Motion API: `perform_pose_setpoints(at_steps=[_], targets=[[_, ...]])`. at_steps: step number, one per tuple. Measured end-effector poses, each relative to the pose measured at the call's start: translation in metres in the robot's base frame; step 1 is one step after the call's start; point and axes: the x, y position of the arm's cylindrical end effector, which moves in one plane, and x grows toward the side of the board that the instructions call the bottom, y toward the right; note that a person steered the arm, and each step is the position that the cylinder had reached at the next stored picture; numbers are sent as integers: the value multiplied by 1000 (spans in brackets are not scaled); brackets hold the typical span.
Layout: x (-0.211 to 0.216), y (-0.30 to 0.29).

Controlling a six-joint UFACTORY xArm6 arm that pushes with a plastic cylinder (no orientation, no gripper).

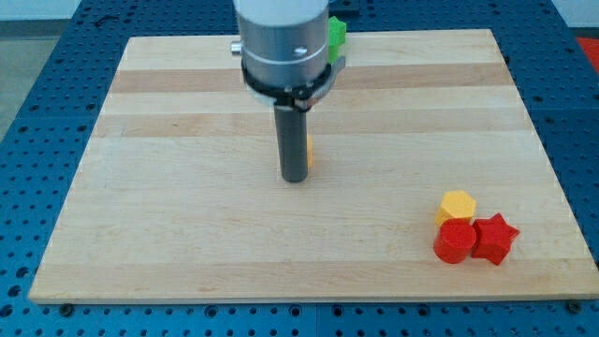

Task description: Move the blue cube above the yellow heart

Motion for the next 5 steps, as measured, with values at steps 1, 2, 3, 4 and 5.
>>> perform_pose_setpoints(at_steps=[1,2,3,4,5], targets=[[-4,-9],[1,21],[-58,105],[-136,163],[-242,165]])
